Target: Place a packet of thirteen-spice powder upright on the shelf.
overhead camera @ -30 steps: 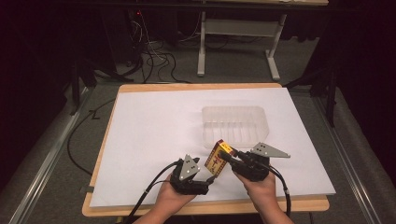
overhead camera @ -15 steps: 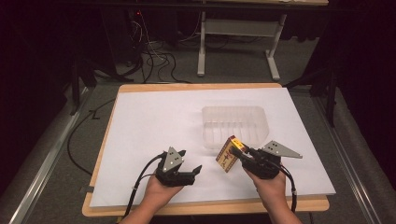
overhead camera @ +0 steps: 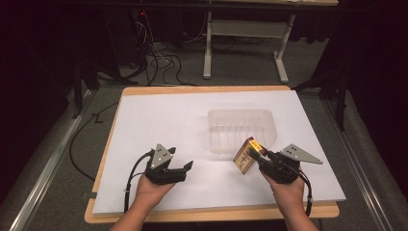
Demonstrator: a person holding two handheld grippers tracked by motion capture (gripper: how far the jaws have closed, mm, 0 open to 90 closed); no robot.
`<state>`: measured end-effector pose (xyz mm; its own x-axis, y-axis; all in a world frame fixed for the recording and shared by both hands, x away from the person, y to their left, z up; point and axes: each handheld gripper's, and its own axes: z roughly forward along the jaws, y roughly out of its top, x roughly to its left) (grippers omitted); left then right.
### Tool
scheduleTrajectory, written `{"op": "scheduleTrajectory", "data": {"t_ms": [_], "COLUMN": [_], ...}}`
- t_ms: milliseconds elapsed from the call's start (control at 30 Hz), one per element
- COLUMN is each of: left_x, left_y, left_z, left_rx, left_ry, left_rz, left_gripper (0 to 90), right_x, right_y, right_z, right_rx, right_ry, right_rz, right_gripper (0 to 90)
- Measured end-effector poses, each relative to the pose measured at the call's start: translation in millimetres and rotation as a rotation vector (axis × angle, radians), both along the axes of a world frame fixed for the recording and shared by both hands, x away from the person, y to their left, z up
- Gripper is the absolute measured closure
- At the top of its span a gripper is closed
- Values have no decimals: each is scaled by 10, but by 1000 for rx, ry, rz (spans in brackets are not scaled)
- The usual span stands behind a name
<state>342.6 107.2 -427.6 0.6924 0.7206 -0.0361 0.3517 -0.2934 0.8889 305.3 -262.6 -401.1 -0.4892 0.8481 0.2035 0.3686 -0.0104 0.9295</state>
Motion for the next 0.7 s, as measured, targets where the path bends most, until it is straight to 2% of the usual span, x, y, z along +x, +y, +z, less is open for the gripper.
{"op": "scheduleTrajectory", "data": {"t_ms": [267, 433, 600, 700], "left_x": [17, 15, -56, -92], "left_y": [84, 174, 260, 299], "left_z": [6, 4, -7, -17], "left_rx": [49, 46, 30, 35], "left_ry": [-18, -12, -7, -10], "left_rz": [2, 16, 26, 27], "left_gripper": [226, 226, 226, 221], "right_x": [-4, -13, -37, -40], "right_y": [-116, -191, -293, -353], "right_z": [15, 27, 46, 45], "right_rx": [-10, -20, -29, -35], "right_ry": [-9, -17, -25, -27], "right_rz": [-36, -62, -97, -116], "right_gripper": [678, 678, 678, 678]}}
